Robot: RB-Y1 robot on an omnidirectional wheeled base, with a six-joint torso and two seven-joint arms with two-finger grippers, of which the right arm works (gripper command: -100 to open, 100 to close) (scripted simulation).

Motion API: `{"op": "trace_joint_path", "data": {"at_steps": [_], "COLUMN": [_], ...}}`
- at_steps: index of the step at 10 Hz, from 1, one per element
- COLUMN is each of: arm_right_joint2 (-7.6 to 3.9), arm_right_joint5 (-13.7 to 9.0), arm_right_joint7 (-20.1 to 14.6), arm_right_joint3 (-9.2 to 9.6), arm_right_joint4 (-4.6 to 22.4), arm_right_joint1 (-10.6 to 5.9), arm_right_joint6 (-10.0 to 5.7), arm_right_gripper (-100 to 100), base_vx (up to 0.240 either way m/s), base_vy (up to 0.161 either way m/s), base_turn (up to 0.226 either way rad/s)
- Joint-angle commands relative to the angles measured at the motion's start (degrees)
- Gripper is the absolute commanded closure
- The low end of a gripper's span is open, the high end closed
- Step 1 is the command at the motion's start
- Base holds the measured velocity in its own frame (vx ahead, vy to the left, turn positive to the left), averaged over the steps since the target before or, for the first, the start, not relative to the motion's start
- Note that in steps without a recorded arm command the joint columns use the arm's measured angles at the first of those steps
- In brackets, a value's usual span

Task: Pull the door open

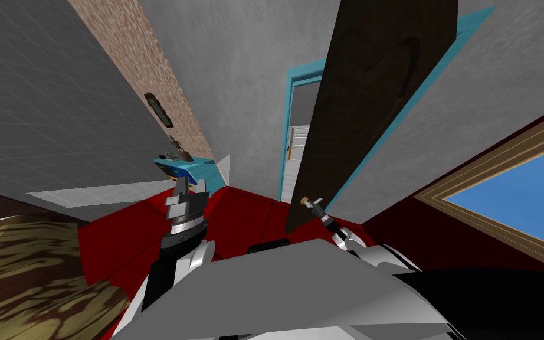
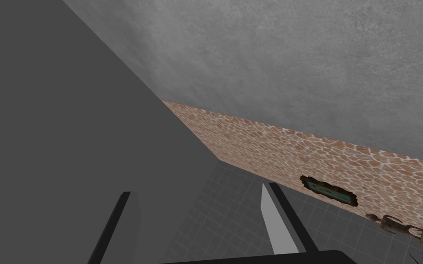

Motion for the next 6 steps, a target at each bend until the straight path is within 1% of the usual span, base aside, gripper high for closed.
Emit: {"op": "trace_joint_path", "data": {"at_steps": [1,2,3,5,6], "arm_right_joint2": [0.0,-0.12,-0.17,-0.39,-0.39], "arm_right_joint5": [0.0,0.11,0.15,0.33,0.33], "arm_right_joint7": [0.0,-0.1,-0.12,-0.21,-0.21], "arm_right_joint3": [0.0,-0.07,-0.09,-0.21,-0.21], "arm_right_joint4": [0.0,0.23,0.32,0.75,0.75], "arm_right_joint1": [0.0,0.12,0.14,0.23,0.23], "arm_right_joint6": [0.0,-0.4,-0.56,-1.33,-1.33], "arm_right_gripper": [100,100,100,100,100], "base_vx": [0.005,-0.103,-0.174,-0.214,-0.138], "base_vy": [0.001,-0.046,-0.091,-0.113,-0.055], "base_turn": [-0.004,0.159,0.174,0.177,0.058]}}
